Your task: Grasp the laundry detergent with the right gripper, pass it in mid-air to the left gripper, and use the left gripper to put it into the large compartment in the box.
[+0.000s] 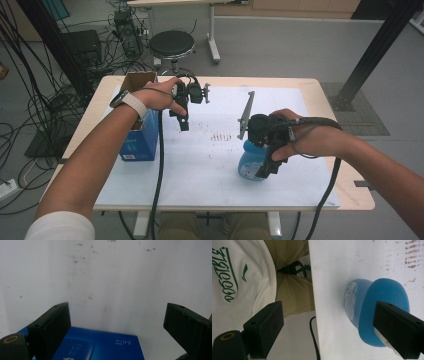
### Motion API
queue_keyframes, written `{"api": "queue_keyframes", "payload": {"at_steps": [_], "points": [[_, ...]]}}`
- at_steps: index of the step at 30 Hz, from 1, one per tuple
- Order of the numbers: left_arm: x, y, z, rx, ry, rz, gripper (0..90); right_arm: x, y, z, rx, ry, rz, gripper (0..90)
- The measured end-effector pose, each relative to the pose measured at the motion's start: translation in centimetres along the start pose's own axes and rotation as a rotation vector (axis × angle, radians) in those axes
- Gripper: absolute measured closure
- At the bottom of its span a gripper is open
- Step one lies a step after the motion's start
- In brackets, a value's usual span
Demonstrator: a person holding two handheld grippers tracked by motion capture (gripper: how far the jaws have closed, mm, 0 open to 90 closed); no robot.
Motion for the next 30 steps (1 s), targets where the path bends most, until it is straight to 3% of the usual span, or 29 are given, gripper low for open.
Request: {"api": "queue_keyframes", "payload": {"at_steps": [30], "points": [[0.5,-0.1,-0.2,0.011,0.002,0.002,8.4,1.0,-0.1,-0.2,-0.012,-0.034,-0.024,8.3]]}}
Point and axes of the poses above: each handheld gripper's, and its own axes: x roughly backward along the jaws, y roughly out of its top, z roughly to its left, the point moved 4 cm from there along -x, roughly forward along the jaws, and after that the axes turned 11 degrees about -z, right-handed, at the moved point
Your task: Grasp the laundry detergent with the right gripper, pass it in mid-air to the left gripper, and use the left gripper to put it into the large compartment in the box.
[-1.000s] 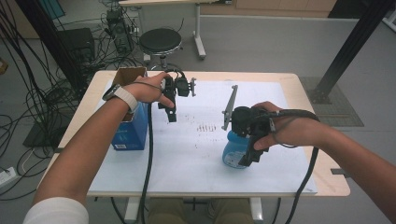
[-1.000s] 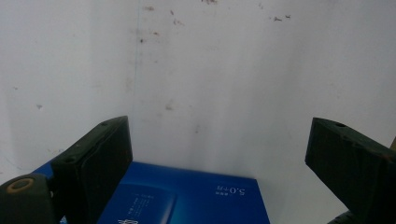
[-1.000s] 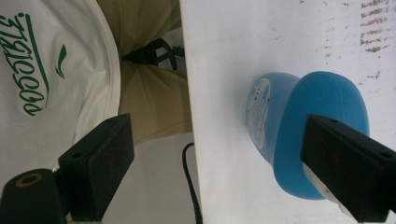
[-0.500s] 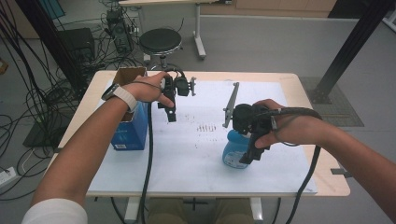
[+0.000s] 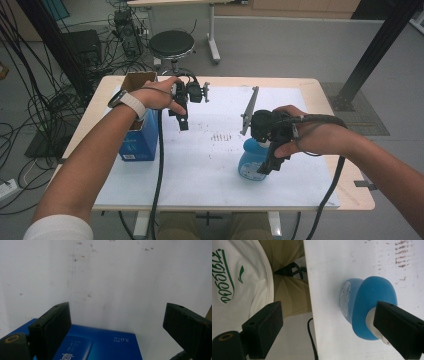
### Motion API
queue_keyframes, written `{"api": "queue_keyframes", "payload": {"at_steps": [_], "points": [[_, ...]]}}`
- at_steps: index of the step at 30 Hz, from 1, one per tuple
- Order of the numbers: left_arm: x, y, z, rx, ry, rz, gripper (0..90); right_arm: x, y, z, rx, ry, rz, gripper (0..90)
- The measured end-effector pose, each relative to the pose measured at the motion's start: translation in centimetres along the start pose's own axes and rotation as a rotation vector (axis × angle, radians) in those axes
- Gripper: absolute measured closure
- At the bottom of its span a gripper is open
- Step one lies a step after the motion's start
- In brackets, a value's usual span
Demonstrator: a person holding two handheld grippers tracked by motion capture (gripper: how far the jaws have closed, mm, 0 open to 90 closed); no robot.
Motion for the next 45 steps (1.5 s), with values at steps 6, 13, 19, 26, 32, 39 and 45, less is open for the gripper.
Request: {"api": "queue_keyframes", "payload": {"at_steps": [6,13,19,26,32,39,45], "points": [[0.0,0.0,0.0,0.0,0.002,-0.006,8.9,0.2,0.0,-0.1,0.0,-0.01,-0.015,7.8],[-0.1,0.1,-0.1,-0.003,0.007,-0.012,8.7,0.7,-0.2,-0.2,0.004,-0.033,-0.019,7.4],[-0.1,0.3,-0.2,-0.006,0.008,-0.009,8.7,0.9,-0.6,-0.2,-0.008,-0.035,-0.018,7.7],[-0.2,0.4,-0.2,-0.005,0.008,-0.013,8.8,1.6,-1.2,-0.3,-0.014,-0.049,-0.031,7.7],[-0.2,0.3,-0.1,-0.001,0.007,-0.014,8.8,2.3,-1.7,-0.3,-0.031,-0.062,-0.043,7.8],[-0.1,0.3,-0.1,0.001,0.007,-0.012,8.7,2.9,-2.1,-0.4,-0.039,-0.072,-0.044,7.8],[-0.1,0.3,-0.2,0.003,0.008,-0.015,8.8,3.0,-2.9,-0.7,-0.038,-0.085,-0.05,7.7]]}}
Point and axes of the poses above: each handheld gripper's, and its own axes: x roughly backward along the jaws, y roughly out of its top, z roughly to its left, the point moved 4 cm from there along -x, roughly forward along the jaws, and after that the axes turned 11 degrees about -z, right-handed, at the moved point
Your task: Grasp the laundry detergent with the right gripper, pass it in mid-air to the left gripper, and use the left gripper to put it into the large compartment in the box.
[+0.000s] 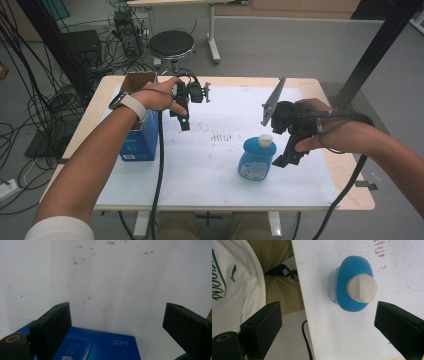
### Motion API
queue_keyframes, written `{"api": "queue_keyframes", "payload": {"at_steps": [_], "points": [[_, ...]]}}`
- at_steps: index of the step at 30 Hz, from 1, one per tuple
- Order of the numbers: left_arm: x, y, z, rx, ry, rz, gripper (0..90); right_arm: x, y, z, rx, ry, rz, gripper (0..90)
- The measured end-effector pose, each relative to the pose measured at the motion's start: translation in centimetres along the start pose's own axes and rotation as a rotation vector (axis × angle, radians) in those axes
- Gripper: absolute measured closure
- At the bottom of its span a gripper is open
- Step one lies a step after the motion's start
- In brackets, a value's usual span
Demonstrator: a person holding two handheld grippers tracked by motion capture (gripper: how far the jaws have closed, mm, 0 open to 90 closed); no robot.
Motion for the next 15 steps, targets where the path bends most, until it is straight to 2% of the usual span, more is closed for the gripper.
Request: {"api": "queue_keyframes", "payload": {"at_steps": [15], "points": [[0.0,0.2,-0.1,-0.003,0.001,0.001,8.8,0.2,-2.0,-0.8,-0.049,-0.04,-0.009,5.5]]}}
Point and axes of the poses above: each handheld gripper's, and its own axes: x roughly backward along the jaws, y roughly out of its top, z roughly to its left, the point moved 4 cm from there along -x, roughly forward along the jaws, and after that the axes turned 11 degrees about -z, right-handed, at the moved point
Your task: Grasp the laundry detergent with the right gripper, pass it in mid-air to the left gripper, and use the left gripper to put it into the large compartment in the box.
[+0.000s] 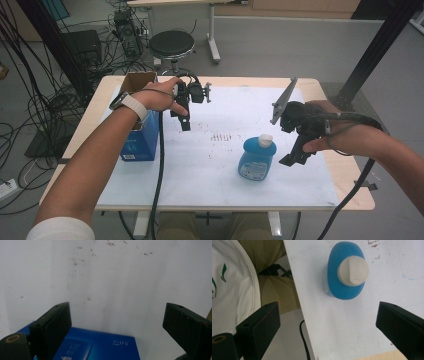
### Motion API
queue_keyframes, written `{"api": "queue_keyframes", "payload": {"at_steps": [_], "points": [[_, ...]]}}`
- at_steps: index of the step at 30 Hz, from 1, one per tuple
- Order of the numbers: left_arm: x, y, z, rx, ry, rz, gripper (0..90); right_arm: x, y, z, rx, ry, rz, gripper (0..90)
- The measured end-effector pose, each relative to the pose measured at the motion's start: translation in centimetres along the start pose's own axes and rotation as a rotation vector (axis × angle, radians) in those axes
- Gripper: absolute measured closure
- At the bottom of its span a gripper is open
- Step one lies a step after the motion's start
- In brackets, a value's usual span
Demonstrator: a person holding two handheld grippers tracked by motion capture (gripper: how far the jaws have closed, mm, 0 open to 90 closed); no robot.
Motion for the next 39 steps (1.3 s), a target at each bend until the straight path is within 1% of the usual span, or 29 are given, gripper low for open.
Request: {"api": "queue_keyframes", "payload": {"at_steps": [1,3,8,14,17,19,27,30,39], "points": [[0.0,0.0,0.0,0.001,0.001,-0.003,8.8,0.0,0.0,0.0,0.0,0.0,0.0,5.5],[0.0,0.1,0.0,-0.001,0.0,-0.003,8.8,0.0,-0.3,-0.1,-0.017,-0.005,0.0,5.4],[-0.1,0.2,-0.1,0.0,-0.001,-0.007,8.8,-0.3,-0.8,-0.2,-0.023,0.006,-0.007,6.9],[-0.2,0.2,-0.1,0.0,-0.004,-0.008,8.8,-0.6,-1.1,-0.3,-0.027,0.003,-0.017,6.2],[-0.3,0.1,-0.1,0.001,-0.002,-0.013,8.8,-0.9,-1.4,-0.4,-0.05,0.004,-0.019,5.3],[-0.3,0.1,-0.2,0.002,-0.003,-0.012,8.8,-1.0,-1.5,-0.5,-0.053,0.002,-0.021,5.4],[-0.4,0.0,-0.2,-0.003,-0.002,-0.009,8.8,-1.7,-2.2,-0.9,-0.076,-0.003,-0.049,5.5],[-0.4,0.1,-0.3,-0.005,-0.001,-0.015,8.8,-2.1,-2.5,-0.9,-0.074,-0.01,-0.064,5.7],[-0.5,0.1,-0.3,-0.009,-0.003,-0.013,8.9,-2.9,-2.9,-1.1,-0.091,-0.01,-0.081,5.6]]}}
Point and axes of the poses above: each handheld gripper's, and its own axes: x roughly backward along the jaws, y roughly out of its top, z roughly to its left, the point moved 4 cm from there along -x, roughly forward along the jaws, and after that the axes turned 11 degrees about -z, right-handed, at the moved point
